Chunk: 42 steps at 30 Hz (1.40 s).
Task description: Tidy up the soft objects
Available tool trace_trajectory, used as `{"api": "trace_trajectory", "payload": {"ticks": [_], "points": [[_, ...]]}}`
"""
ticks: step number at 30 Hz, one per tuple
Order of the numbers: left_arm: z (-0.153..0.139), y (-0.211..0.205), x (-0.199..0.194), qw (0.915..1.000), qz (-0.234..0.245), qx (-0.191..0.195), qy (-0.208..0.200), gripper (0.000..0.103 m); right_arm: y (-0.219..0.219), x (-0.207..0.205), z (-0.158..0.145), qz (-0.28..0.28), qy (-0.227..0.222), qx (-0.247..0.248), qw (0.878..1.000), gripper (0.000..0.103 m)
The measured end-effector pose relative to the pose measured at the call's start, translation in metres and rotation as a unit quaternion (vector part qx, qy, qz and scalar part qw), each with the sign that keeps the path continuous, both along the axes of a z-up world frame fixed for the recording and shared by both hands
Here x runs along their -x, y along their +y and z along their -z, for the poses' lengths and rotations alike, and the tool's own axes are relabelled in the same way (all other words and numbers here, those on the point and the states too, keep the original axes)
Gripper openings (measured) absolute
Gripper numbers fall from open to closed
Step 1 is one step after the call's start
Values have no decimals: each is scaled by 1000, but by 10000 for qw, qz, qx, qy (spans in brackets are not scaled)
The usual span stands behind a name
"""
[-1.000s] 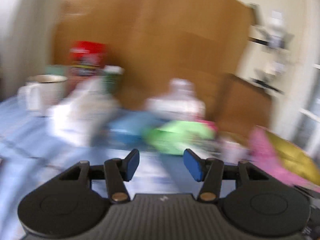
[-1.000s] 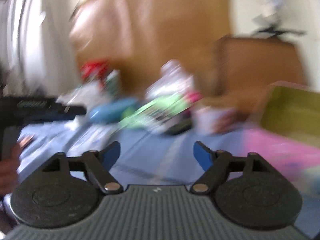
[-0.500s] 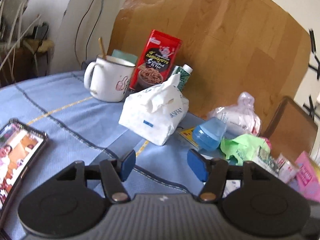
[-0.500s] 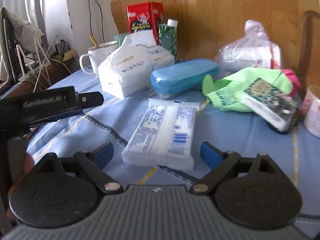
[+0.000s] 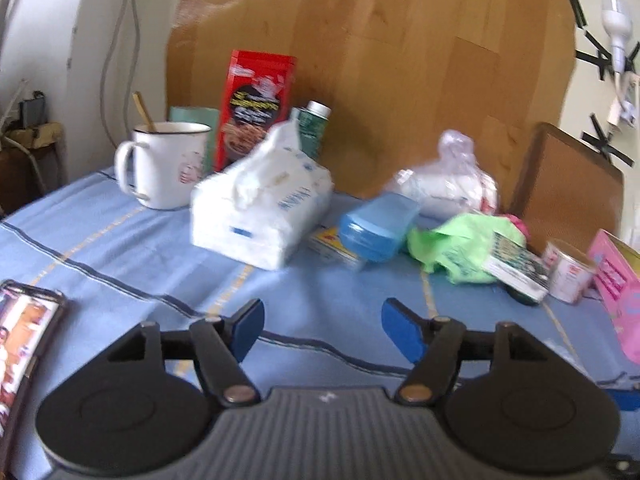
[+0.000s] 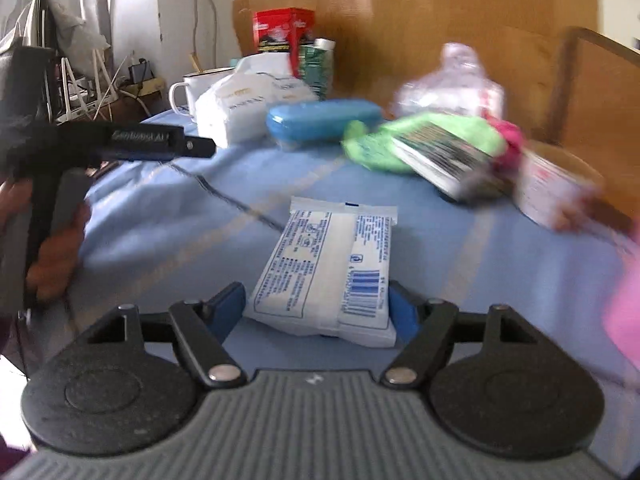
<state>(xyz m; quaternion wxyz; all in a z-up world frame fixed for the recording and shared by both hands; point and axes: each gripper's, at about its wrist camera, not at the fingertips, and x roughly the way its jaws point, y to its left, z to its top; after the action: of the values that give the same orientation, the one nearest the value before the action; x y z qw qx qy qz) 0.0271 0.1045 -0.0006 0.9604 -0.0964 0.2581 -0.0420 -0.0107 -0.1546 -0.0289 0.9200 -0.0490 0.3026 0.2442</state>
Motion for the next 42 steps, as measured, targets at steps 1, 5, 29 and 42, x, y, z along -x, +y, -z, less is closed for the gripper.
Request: {"api": "trace_trajectory", "payload": {"ticks": [1, 5, 29, 42], "points": [[0, -5, 0, 9997, 158, 167, 51, 68, -11, 7, 1, 118, -39, 11, 9999, 78], [-1, -45, 0, 9932, 956, 596, 275, 69, -57, 32, 3, 658, -239, 40, 9975, 82], [3, -218, -4, 9496, 3010, -88, 867, 41, -98, 41, 18, 1437, -524, -78, 9882, 56], [-78, -293, -1, 9304, 3637, 126, -444, 39, -158, 59, -35, 2690, -1776, -341, 9460, 41]]}}
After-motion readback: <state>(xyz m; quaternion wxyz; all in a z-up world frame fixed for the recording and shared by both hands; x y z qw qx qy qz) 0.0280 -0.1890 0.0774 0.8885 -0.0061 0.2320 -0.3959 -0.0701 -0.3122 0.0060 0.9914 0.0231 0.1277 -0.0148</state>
